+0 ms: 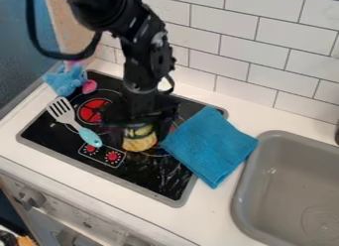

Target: Move the can to the left burner

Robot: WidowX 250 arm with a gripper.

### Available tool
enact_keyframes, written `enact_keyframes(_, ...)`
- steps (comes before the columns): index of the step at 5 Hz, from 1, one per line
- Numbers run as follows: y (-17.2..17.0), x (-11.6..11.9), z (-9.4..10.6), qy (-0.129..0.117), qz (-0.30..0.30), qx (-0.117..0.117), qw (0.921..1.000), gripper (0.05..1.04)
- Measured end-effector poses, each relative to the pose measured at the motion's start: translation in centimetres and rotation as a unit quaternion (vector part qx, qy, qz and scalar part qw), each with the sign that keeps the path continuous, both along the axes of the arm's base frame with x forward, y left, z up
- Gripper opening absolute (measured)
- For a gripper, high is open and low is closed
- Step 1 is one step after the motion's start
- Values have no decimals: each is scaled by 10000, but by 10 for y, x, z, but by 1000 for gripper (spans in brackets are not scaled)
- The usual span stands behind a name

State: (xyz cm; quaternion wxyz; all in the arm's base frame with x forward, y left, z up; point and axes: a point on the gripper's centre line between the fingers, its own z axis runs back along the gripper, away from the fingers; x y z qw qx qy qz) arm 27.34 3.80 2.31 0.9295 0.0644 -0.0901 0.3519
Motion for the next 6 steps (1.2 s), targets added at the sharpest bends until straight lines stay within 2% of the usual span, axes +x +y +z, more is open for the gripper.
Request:
enact_keyframes(2, 23, 28, -2, -81, 236, 140, 9996, 1001)
enact_keyframes(5, 67, 45, 10, -460, 1044, -15, 9935, 1001)
enact_keyframes(6, 76, 48, 2, -374, 1095, 49, 9933, 1001)
